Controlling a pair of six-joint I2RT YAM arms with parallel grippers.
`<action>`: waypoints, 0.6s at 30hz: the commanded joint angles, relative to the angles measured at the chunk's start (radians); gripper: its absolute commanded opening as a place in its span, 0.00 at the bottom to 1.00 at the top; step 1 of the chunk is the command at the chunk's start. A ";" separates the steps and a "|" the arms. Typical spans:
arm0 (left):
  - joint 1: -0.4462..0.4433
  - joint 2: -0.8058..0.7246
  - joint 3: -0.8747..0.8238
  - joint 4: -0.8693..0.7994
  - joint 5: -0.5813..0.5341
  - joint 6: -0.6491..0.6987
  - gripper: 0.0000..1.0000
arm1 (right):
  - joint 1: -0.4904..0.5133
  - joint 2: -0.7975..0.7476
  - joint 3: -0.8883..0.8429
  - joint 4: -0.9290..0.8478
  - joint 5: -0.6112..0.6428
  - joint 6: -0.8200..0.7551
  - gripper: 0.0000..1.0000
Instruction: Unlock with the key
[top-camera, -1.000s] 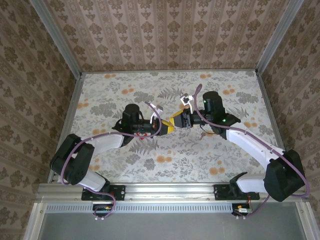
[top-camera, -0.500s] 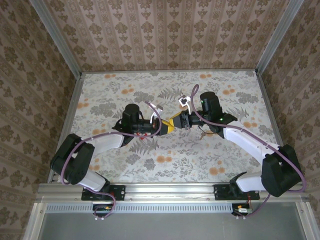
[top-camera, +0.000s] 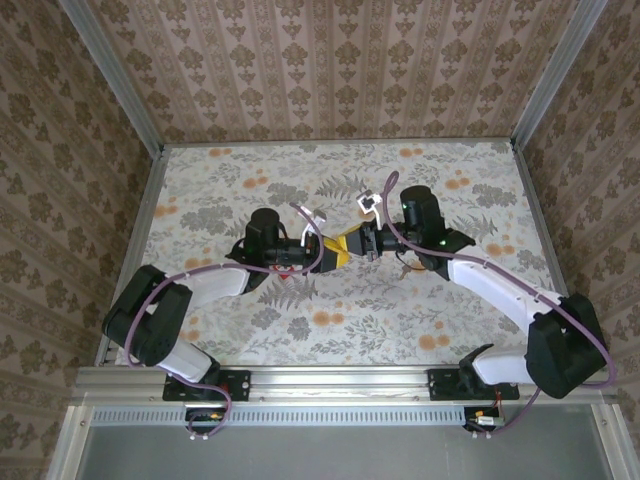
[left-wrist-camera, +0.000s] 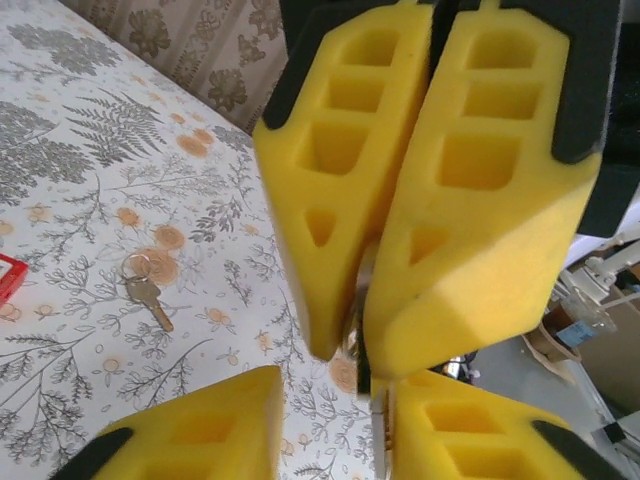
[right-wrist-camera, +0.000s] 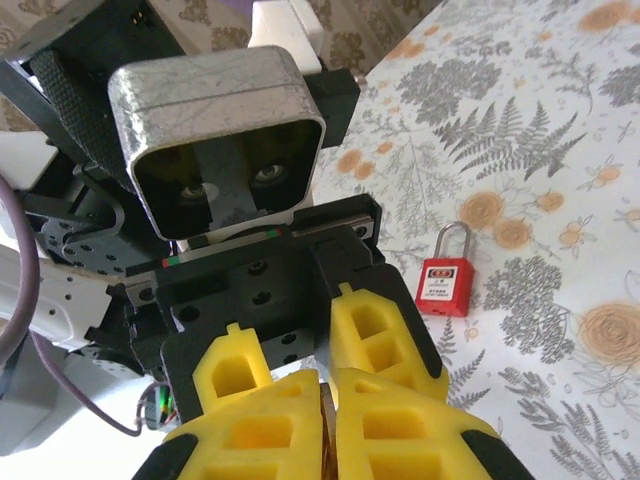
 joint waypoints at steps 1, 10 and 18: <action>0.008 -0.042 -0.026 -0.025 -0.057 0.049 0.37 | 0.006 -0.041 -0.025 0.059 0.059 0.031 0.10; 0.040 -0.198 -0.087 -0.214 -0.309 0.175 0.64 | -0.002 -0.075 -0.037 0.063 0.243 0.035 0.09; 0.098 -0.348 -0.134 -0.445 -0.923 0.212 0.75 | -0.020 -0.095 -0.053 0.067 0.278 0.045 0.08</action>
